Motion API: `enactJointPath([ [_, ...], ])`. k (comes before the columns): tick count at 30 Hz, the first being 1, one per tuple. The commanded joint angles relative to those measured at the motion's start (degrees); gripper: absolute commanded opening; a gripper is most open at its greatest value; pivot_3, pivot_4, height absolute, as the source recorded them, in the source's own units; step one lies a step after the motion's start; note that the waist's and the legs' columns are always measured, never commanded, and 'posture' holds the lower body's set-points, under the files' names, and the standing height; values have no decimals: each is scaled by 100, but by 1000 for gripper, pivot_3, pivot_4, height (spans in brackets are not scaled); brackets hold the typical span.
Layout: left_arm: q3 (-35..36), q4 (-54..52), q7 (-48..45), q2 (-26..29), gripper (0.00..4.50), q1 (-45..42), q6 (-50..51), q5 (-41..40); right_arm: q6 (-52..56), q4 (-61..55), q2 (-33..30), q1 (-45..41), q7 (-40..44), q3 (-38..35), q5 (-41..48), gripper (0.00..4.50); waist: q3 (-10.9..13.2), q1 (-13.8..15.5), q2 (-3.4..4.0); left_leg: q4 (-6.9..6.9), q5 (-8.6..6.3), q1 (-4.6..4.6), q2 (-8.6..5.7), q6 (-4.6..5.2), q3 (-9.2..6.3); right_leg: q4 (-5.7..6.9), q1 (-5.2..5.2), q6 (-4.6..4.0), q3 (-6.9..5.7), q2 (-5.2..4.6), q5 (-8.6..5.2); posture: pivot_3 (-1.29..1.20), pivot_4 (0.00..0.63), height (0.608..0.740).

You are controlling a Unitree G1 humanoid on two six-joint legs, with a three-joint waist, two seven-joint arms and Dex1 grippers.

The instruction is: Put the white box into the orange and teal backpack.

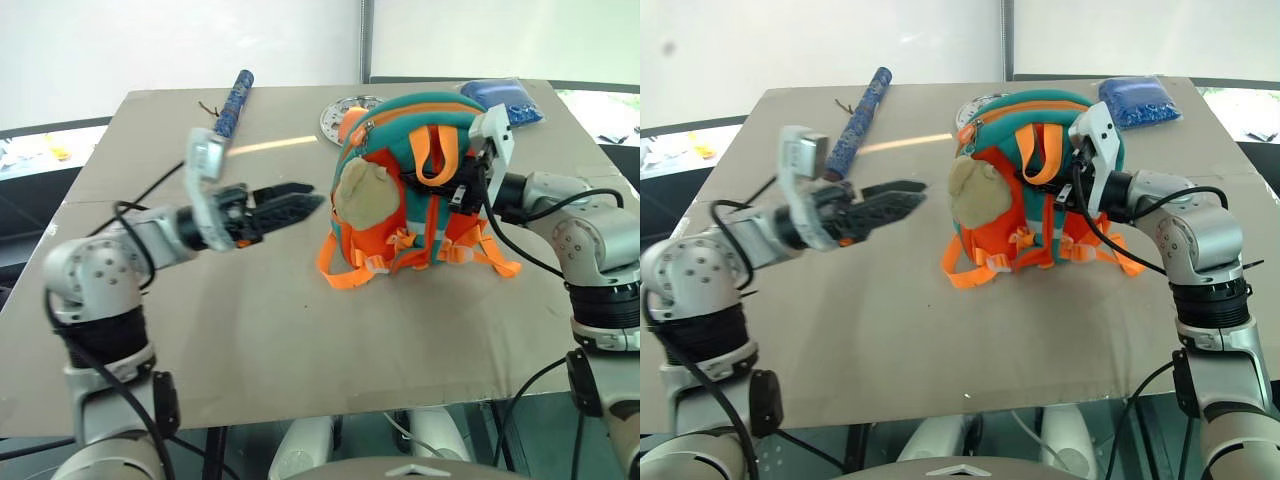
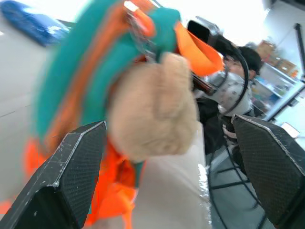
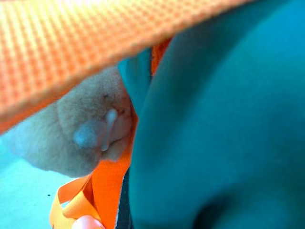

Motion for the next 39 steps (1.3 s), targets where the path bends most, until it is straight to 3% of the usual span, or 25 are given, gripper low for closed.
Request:
enactJointPath([
  [1, -274, -358, 490, -331, 4386, -50, -335, 117, -76, -80, 19, -132, 40, -50, 19, 0, 0, 2, 1, -2, 0, 1, 0, 0, 5, 0, -1, 0, 3, 0, 0, 0, 150, 733],
  [6, -958, -475, 888, -688, 4386, 7, -733, 604, -19, -179, 88, -134, 3, -17, 26, 0, 0, -4, 0, -2, 0, 3, -1, 0, 15, 0, -2, -1, 9, 1, 1, 0, 150, 733],
  [7, -987, -438, 908, -730, 3814, -3, -808, 628, -24, -180, 86, -132, 6, -2, 5, 0, 0, -4, 0, -3, 0, 3, 0, 0, 16, 0, -2, -1, 10, 2, 1, 0, 150, 733],
  [8, -1008, -427, 910, -742, 3563, -7, -871, 656, -23, -189, 86, -130, 1, 6, -7, 0, 0, -5, 0, -3, 0, 3, 0, 0, 16, 0, -2, -1, 10, 3, 1, 0, 150, 733],
  [16, -844, -114, 870, -753, 23, -73, -1072, 532, -15, -244, 113, -85, -46, -25, -9, 0, 0, 3, 0, -2, 0, 2, 0, 0, 17, -1, -3, -1, 10, 3, 1, 0, 150, 733],
  [21, -551, -181, 489, -443, 23, 271, -1006, 163, -146, -91, 164, -146, -262, -106, -167, 0, 0, -26, 0, -3, 0, 3, 2, 0, 18, -2, -3, -1, 11, 3, 1, 0, 150, 733],
  [28, -79, 479, 112, 53, 23, 964, -1615, 490, -512, 912, 435, -709, -1286, -509, -657, 0, -1, -71, 1, -8, 0, 11, 1, 0, 25, 2, -4, -7, 16, 6, 4, 0, 150, 733],
  [39, 291, 1588, 1027, -584, 23, 2016, -1558, 534, -865, 1865, 288, -1107, -2136, -907, -1026, 0, -2, -49, 0, -8, 0, 3, -1, 0, 18, -10, -4, -7, 9, 2, 4, 0, 150, 733],
])
